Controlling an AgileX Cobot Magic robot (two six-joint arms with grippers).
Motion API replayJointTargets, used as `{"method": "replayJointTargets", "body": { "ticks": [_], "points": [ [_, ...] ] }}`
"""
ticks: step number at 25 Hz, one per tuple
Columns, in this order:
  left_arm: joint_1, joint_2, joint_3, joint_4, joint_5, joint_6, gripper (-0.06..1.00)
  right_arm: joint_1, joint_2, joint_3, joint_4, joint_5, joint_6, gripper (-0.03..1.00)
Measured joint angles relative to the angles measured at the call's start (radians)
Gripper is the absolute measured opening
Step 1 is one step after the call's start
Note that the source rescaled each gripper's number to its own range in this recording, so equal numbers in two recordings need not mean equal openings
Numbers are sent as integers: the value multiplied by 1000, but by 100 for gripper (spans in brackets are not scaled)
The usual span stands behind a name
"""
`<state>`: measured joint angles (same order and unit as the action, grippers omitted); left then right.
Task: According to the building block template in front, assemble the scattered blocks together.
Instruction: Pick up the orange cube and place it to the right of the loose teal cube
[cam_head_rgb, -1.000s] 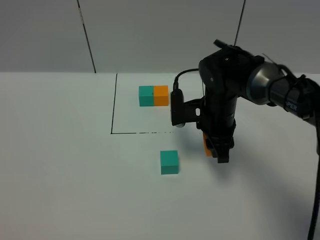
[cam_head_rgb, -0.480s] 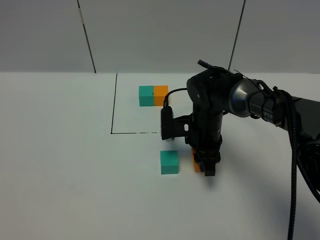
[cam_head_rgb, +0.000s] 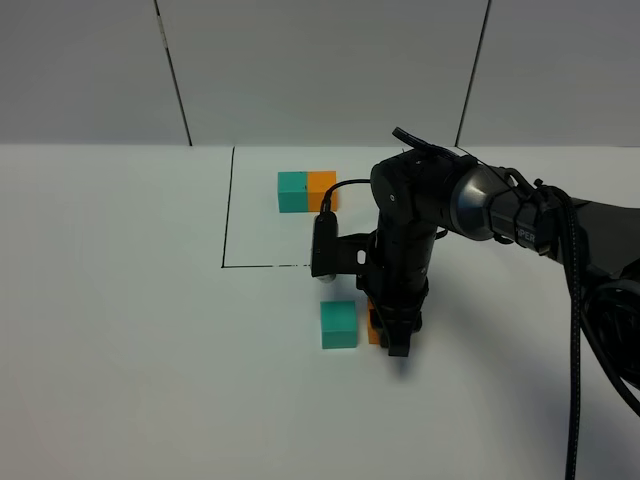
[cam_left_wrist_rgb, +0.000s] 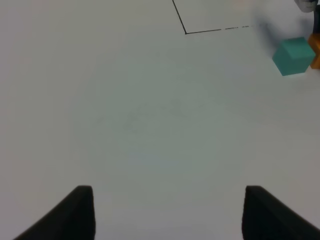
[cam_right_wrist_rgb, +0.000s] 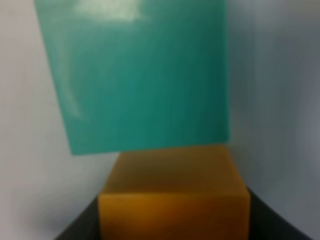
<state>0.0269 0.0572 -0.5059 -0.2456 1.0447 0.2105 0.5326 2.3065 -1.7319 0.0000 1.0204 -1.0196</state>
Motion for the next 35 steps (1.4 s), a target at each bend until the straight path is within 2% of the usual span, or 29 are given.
{"method": "replayJointTargets", "body": {
  "ticks": [26,35],
  "points": [
    [0,0,0,0,0,0,34,0,0,0,27,-5,-1,1],
    [0,0,0,0,0,-1,34,0,6,0,78,-10,-43,1]
  ]
}}
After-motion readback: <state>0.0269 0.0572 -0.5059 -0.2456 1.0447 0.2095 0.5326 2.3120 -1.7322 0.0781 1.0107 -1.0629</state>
